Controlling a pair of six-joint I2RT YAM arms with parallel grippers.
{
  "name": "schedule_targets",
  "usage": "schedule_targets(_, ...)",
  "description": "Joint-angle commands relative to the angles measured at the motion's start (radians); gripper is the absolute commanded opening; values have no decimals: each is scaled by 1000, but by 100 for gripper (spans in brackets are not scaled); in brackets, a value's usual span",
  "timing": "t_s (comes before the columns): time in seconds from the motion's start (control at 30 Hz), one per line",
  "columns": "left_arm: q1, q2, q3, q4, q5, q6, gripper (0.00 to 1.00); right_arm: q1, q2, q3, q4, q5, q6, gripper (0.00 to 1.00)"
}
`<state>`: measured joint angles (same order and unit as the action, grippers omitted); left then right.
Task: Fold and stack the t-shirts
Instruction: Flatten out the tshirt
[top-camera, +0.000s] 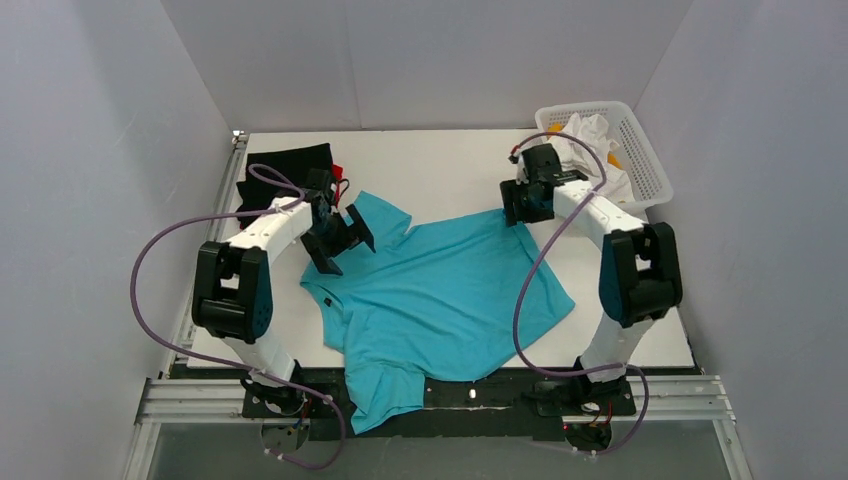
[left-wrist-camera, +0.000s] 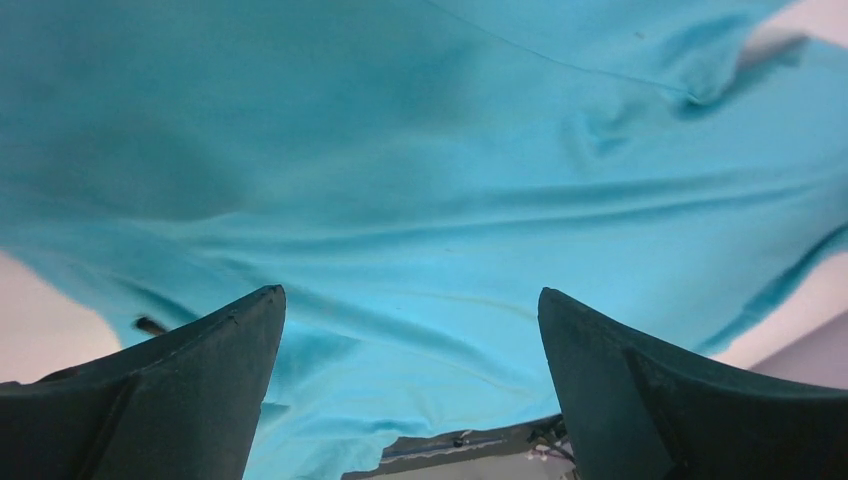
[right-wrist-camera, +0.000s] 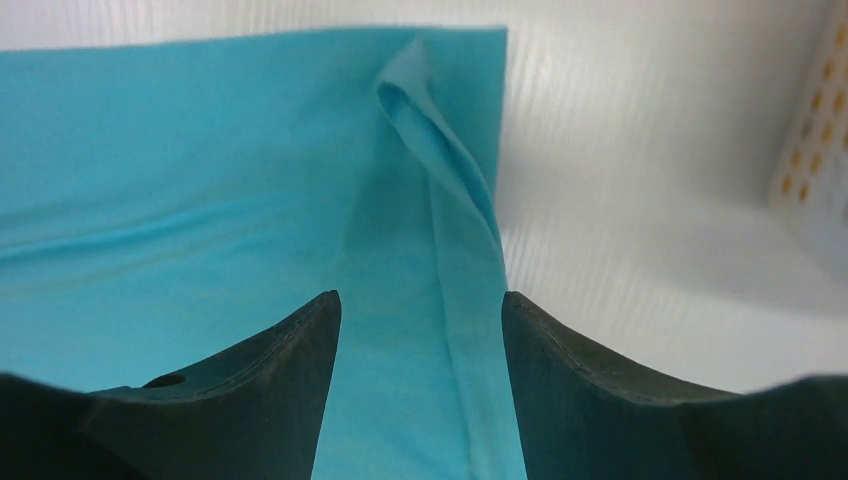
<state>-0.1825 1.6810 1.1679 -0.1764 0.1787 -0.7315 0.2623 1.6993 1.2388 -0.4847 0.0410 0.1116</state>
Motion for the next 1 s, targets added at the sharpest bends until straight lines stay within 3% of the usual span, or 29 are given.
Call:
schedule_targets(0.0,-69,80,17,-27,124,-21,100,26,152,194,-30,72,-233,68)
schedule_targets(0.17,-80,174,19,-13,108,-15,100,19,319,364,-101,113,-296,66)
schedule_targets(0.4,-35,230,-37,-20,66,-6,100,16,420,449,-217,-122,-355,56)
schedule_targets(0.43,-25,237,-41,-24,58,-3,100,15,434,465,-230,-130,-353,49)
schedule_targets(0.47,-13,242,-42,-39,34,6,99,8,452,482,-231,-108,-324,25)
schedule_targets(0.5,-6,243,-42,-44,21,11,99,3,451,482,-214,-69,-304,5)
schedule_targets(0.57,17,244,-32,-68,-8,20,100,-16,421,507,-209,135,-229,1)
schedule_targets(0.67,27,246,-12,-85,-25,27,100,-18,373,526,-279,561,-96,1)
schedule_targets(0.7,26,243,-5,-91,-28,28,99,-18,355,523,-294,625,-49,1)
schedule_targets(0.73,26,238,5,-94,-21,27,100,-18,329,535,-328,666,-24,13)
schedule_targets(0.77,26,225,8,-86,-2,25,99,-4,291,516,-303,624,-52,37)
schedule_targets(0.97,24,149,6,-85,35,2,99,96,85,338,-240,330,-4,72)
